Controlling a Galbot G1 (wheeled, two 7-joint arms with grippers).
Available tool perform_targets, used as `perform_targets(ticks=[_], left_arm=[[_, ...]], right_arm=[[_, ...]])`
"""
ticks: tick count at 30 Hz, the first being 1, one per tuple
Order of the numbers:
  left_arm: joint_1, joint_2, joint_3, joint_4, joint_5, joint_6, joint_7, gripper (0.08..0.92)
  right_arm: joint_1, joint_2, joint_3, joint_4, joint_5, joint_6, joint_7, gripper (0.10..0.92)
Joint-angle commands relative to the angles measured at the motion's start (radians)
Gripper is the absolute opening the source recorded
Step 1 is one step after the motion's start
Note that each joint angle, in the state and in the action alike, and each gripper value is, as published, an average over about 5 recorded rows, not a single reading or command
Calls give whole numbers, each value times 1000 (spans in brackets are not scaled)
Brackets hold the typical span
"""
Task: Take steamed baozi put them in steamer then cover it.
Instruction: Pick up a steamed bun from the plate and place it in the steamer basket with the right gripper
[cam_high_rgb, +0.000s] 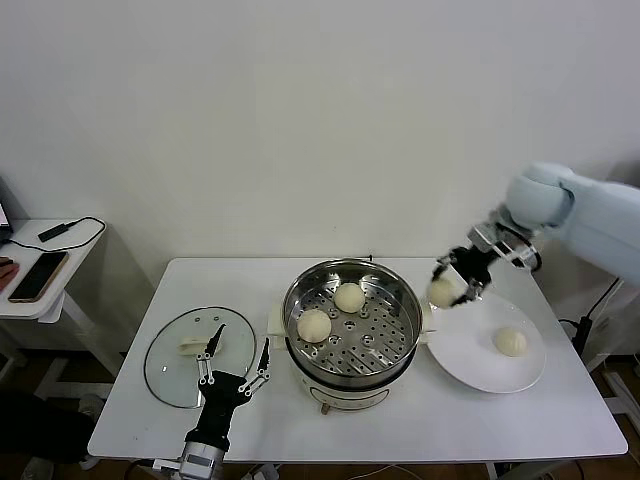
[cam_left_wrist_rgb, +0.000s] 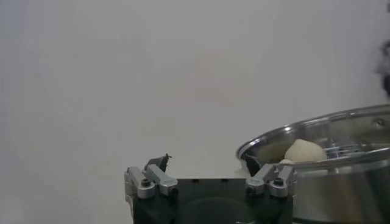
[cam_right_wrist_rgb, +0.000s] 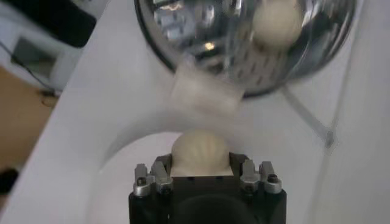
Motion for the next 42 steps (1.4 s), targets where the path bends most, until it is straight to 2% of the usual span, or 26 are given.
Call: perform_targets(ticks=[1,10,16,37,42], left_arm=[[1,0,-1,-1,-1,-3,0,823],[-1,-1,-6,3,-5,-5,0,823],[-5,-1,-7,10,-10,-6,0,823],[-10,-1,-12,27,-19,-15,-2,823],[-11,-1,-13,30,-21,-16,-3,823]], right_arm=[[151,143,-51,219,-65,155,17,653],[26,241,-20,272,-289,308,48,653],[-43,276,-27,257,-374,358,46,658],[-157,294,-15,230,-452,400,34,684],[-169,301,-8,218,-476,396,48,772]])
